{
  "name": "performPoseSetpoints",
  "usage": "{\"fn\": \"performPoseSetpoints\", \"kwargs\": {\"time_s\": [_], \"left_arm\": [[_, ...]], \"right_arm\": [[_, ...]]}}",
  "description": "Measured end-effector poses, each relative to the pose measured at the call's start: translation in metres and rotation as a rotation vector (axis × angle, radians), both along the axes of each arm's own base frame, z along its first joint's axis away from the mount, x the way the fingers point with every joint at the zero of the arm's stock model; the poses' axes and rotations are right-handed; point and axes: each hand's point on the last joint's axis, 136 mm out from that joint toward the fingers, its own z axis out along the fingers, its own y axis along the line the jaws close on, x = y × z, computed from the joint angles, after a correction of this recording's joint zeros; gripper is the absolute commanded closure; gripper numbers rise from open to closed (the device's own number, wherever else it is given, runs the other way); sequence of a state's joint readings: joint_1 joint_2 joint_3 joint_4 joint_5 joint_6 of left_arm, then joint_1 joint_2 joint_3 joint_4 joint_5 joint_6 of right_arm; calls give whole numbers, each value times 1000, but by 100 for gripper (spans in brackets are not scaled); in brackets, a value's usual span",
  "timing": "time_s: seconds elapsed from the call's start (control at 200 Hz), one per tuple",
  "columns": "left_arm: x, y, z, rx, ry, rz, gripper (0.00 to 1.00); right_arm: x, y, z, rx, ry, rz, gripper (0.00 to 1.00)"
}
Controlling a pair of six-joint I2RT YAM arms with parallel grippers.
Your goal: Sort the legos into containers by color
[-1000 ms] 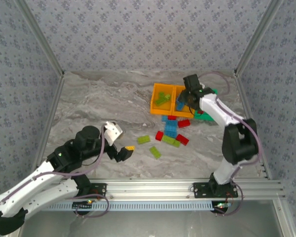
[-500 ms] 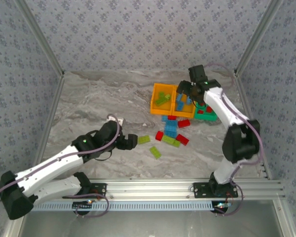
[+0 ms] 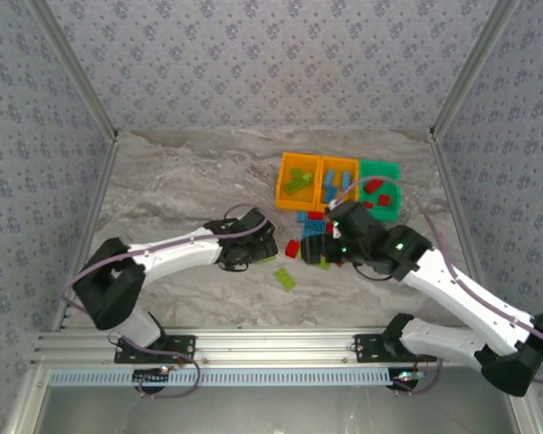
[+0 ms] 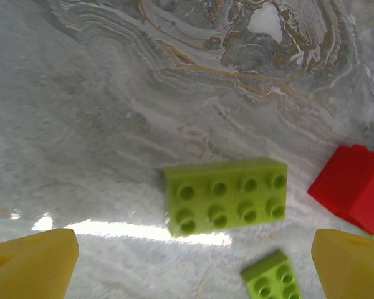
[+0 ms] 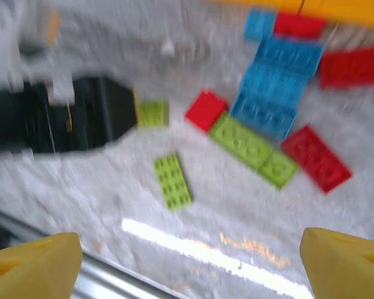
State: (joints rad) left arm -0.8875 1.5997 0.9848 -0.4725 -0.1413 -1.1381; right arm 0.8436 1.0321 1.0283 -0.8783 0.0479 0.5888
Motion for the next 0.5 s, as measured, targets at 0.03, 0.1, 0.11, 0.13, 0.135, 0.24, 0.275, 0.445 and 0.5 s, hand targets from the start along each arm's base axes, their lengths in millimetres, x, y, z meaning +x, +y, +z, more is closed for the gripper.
{"fn": "performPoseSetpoints", "kwargs": {"time_s": [0.03, 0.1, 0.11, 0.13, 0.135, 0.24, 0.275, 0.445, 0.5], "left_arm": [[3, -4, -3, 1, 7, 5, 7], [8, -11, -10, 7, 21, 12, 8], [9, -12, -11, 9, 22, 13, 8], [11, -14, -12, 11, 24, 14, 8], [11, -14, -13, 12, 25, 14, 8], [17, -21, -21, 24, 35, 17, 9], [18, -21, -25, 31, 42, 21, 10], [17, -14, -35, 71, 69, 37, 33], [17, -13, -36, 75, 74, 40, 41]], "right_arm": [[-6, 1, -8, -24, 23, 19, 7], [-14, 2, -15, -47, 47, 32, 7], [-14, 2, -15, -47, 49, 31, 7], [-14, 1, -15, -49, 49, 27, 7], [-14, 1, -15, -50, 49, 26, 6], [-12, -1, -15, -52, 45, 4, 6], [-12, -2, -15, -53, 42, -3, 6], [-9, -4, -14, -57, 34, -28, 6], [-9, -5, -14, -57, 34, -31, 6]]}}
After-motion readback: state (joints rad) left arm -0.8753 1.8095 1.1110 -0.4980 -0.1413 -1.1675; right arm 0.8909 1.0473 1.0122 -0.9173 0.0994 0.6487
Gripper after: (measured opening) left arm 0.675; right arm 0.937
